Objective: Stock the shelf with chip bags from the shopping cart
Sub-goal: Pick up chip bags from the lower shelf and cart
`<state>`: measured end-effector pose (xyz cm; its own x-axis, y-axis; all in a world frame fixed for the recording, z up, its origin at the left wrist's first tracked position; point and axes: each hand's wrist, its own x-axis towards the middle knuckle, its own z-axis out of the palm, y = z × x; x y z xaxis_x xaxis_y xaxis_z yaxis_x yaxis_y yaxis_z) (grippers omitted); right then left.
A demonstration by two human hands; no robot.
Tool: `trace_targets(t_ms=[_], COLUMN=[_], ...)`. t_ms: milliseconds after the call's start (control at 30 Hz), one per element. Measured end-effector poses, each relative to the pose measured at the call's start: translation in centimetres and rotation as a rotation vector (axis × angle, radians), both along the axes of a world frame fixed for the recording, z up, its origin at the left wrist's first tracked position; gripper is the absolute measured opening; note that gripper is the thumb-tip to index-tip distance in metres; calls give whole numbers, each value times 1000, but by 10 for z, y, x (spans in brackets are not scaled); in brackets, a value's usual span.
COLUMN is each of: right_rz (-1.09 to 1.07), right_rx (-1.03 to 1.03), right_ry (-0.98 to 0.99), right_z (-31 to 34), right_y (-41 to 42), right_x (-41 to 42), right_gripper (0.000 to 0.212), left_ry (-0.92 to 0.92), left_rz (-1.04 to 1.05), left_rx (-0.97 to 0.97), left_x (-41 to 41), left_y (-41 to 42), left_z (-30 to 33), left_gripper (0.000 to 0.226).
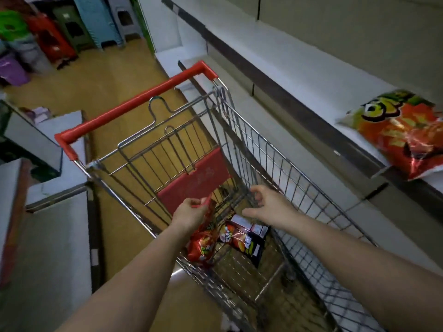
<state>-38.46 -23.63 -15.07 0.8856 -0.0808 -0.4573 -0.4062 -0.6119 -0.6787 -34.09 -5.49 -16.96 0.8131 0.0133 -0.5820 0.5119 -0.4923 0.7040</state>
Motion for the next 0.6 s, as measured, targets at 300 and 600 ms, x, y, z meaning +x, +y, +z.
trace_targets(t_ms=[300,600], right_rz=[-30,-142], right_rx=[53,179], right_ry=[217,386], right_z=[-93,-151], right_y=[40,47], right_x=[66,62], right_gripper=[68,64], left_ry=[87,203], left_rz=[-151,-435], left_rx=[289,597], left_x=[76,96], left_y=[8,8], left_z=[-82,-149], left_gripper=[53,92])
